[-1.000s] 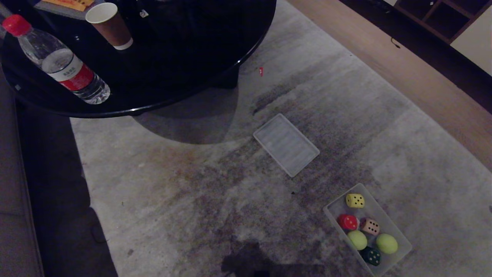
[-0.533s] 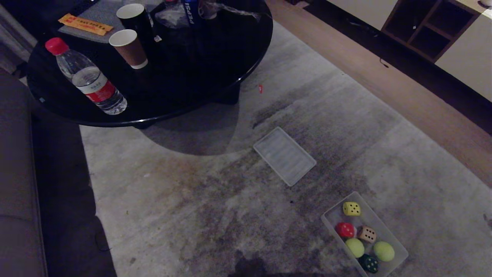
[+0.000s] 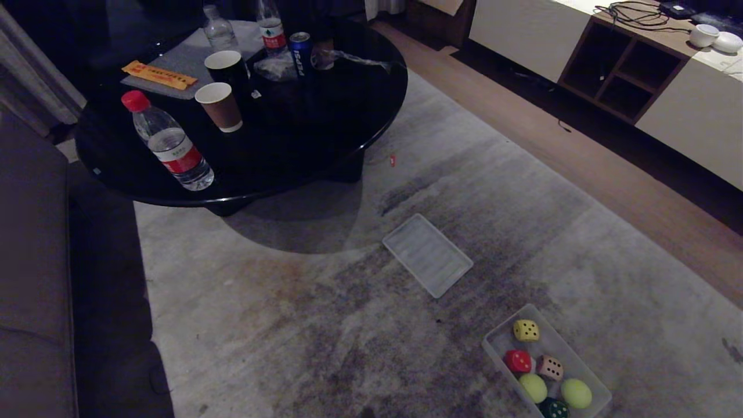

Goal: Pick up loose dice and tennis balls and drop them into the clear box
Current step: Close the lid

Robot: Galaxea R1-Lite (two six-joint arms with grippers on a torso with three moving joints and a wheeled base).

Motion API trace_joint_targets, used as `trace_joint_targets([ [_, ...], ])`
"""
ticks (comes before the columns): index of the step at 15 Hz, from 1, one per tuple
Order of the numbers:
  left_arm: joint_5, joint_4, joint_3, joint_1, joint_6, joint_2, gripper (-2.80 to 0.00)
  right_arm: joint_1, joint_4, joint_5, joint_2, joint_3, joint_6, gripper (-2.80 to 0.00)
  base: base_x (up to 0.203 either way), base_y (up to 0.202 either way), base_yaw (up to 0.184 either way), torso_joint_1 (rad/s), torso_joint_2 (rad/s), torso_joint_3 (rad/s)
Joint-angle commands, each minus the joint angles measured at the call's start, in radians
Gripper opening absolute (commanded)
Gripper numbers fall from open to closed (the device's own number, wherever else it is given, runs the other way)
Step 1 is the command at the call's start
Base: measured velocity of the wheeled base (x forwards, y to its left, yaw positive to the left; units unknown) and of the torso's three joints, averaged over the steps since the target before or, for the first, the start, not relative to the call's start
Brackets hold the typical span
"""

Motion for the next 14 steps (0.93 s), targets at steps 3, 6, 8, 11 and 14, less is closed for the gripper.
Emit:
trace_joint_targets([
  [3,0.001,0.0,0.0,0.0,-0.002,0.001,-2.8,0.0,0.0,0.0,0.002,0.0,0.0,-2.8,0.0,0.0,0.0,0.001,0.0,0.198],
  [6,0.001,0.0,0.0,0.0,-0.003,0.0,-2.8,0.0,0.0,0.0,0.002,0.0,0.0,-2.8,0.0,0.0,0.0,0.001,0.0,0.204],
  [8,0.001,0.0,0.0,0.0,-0.002,0.001,-2.8,0.0,0.0,0.0,0.002,0.0,0.0,-2.8,0.0,0.0,0.0,-0.001,0.0,0.203],
  [11,0.001,0.0,0.0,0.0,-0.002,0.001,-2.8,0.0,0.0,0.0,0.002,0.0,0.0,-2.8,0.0,0.0,0.0,0.002,0.01,0.202],
  [14,0.001,0.0,0.0,0.0,-0.003,0.001,-2.8,0.0,-0.001,0.0,0.002,0.0,-0.002,-2.8,0.0,0.0,0.0,0.003,0.0,0.202],
])
